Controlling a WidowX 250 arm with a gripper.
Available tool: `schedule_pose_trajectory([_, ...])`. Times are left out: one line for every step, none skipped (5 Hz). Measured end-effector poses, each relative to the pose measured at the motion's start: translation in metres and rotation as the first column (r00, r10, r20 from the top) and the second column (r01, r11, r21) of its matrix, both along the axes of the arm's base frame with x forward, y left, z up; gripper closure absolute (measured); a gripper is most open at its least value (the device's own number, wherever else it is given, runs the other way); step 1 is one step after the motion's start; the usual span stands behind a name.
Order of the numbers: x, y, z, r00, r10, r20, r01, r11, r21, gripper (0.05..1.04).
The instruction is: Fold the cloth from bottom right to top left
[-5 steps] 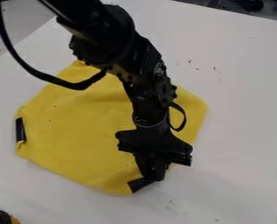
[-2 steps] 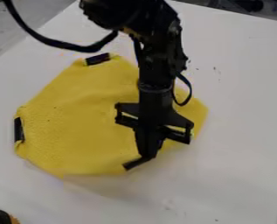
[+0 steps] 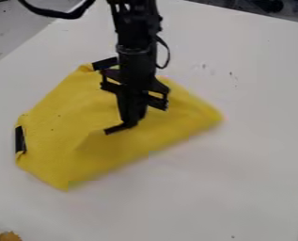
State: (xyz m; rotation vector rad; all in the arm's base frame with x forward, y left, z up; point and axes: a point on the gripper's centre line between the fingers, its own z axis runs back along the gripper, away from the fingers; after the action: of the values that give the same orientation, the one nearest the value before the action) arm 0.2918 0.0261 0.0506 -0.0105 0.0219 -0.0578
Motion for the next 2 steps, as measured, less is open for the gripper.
schedule_pose_trajectory([0.017, 0.026, -0.008, 0.999, -0.038, 0.016, 0.038, 0.999, -0.011, 1.021])
schedule_pose_trajectory([0.024, 0.034, -0.023, 0.999, -0.037, 0.036, 0.039, 0.998, -0.046, 1.021])
